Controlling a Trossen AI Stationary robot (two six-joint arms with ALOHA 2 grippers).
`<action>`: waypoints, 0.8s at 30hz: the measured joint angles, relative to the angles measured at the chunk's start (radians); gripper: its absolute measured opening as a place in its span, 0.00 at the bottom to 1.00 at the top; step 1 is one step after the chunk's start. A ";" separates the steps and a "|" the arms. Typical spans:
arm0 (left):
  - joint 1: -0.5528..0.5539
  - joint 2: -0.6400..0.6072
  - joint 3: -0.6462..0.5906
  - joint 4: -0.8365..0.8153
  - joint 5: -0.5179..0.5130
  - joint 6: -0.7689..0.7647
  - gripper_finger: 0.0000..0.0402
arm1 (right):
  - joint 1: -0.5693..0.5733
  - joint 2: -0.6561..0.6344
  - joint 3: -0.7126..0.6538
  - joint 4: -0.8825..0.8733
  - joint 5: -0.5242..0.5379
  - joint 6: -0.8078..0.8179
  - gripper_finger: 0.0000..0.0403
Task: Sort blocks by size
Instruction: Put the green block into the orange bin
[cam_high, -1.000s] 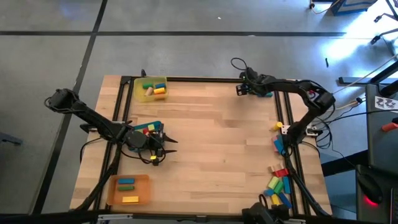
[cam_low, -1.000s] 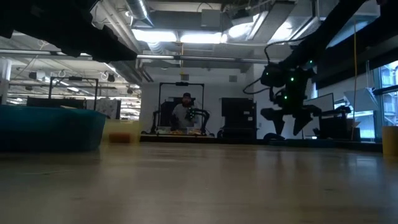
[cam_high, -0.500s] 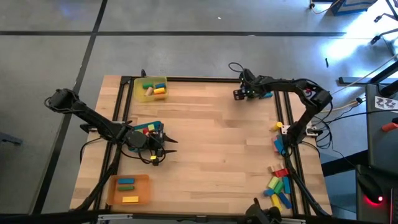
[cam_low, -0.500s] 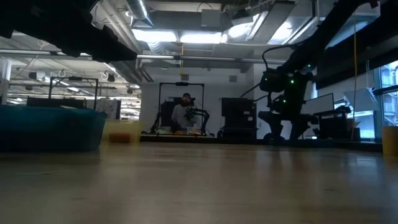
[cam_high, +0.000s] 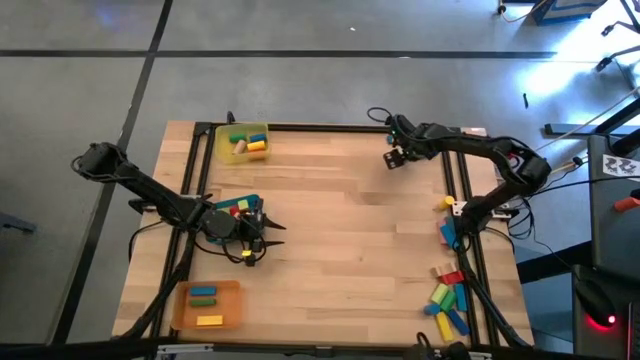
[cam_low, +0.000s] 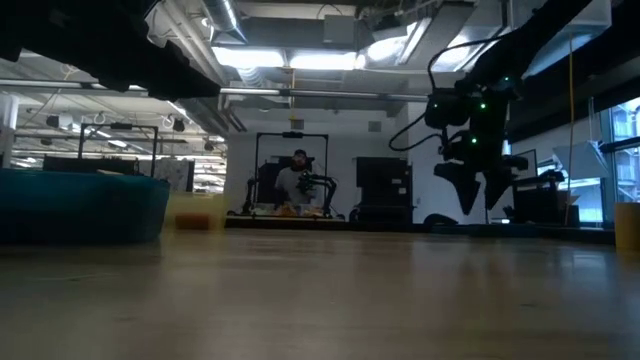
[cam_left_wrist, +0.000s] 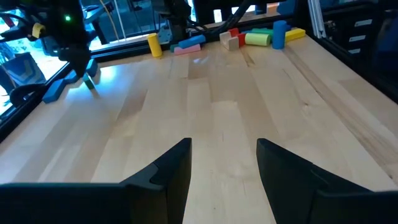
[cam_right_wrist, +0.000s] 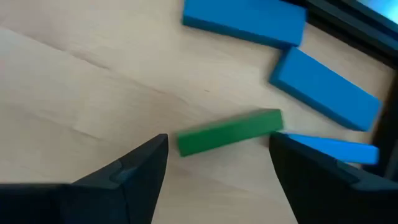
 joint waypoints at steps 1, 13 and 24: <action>0.000 0.000 0.000 0.000 0.000 0.000 0.41 | 0.000 0.000 0.000 -0.006 0.001 -0.001 0.70; 0.000 0.000 0.000 0.001 0.000 -0.007 0.41 | 0.000 0.008 0.000 0.012 0.034 0.440 0.70; 0.000 0.000 0.000 0.000 0.000 -0.021 0.41 | 0.000 0.008 -0.081 0.039 0.072 0.670 0.70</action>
